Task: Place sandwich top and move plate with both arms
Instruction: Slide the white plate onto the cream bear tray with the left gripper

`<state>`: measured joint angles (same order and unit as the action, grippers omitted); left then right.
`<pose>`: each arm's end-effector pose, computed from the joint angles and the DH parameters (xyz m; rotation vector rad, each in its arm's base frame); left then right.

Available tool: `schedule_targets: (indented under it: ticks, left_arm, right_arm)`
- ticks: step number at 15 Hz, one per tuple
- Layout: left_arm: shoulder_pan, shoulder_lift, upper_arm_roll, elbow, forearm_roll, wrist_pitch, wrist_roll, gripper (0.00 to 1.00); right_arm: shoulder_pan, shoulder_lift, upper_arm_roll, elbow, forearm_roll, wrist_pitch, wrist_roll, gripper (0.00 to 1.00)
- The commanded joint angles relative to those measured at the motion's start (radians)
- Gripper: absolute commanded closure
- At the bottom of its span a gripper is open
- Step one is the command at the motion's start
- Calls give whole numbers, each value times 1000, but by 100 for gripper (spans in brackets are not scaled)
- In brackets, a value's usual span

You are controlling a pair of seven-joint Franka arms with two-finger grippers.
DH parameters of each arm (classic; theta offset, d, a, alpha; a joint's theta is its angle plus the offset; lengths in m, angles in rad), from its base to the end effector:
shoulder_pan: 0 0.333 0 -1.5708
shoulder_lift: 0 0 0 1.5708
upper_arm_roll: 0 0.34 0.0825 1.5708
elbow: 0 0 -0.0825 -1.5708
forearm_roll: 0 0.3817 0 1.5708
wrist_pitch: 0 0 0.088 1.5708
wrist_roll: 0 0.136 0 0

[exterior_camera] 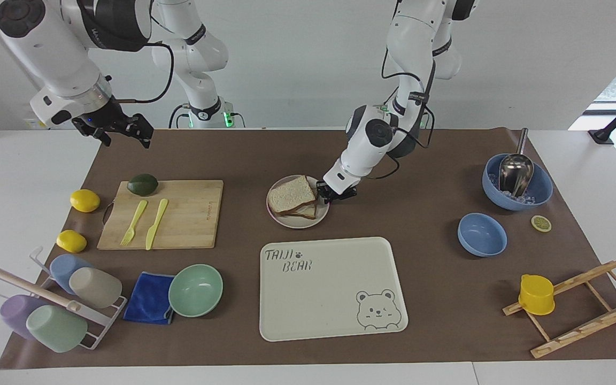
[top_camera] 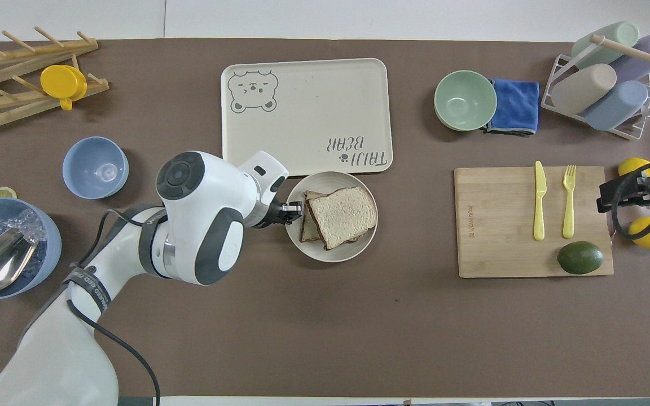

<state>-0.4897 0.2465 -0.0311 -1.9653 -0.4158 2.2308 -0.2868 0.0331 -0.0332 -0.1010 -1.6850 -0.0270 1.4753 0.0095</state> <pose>0.5201 -0.3224 0.3500 2.8193 0.0300 -0.1652 0.5196 -0.0400 0.5775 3.1085 -0.1201 -0.2765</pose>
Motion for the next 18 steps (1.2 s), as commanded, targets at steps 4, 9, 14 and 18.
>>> schedule_targets:
  ticks: [4, 9, 14, 18]
  left_arm:
    - [140, 79, 0, 285, -47, -155, -12, 100]
    - [169, 242, 16, 478, -78, -181, -32, 100]
    - [154, 387, 56, 585, -69, -101, -80, 100]
    - [145, 385, 57, 524, -66, 7, -84, 100]
  right_arm:
    - [-10, -11, 4, -15, 22, 3, 6, 0]
    - [-10, -11, 4, -15, 22, 3, 6, 0]
    - [-10, -11, 4, -15, 22, 3, 6, 0]
    - [-10, -11, 4, -15, 22, 3, 6, 0]
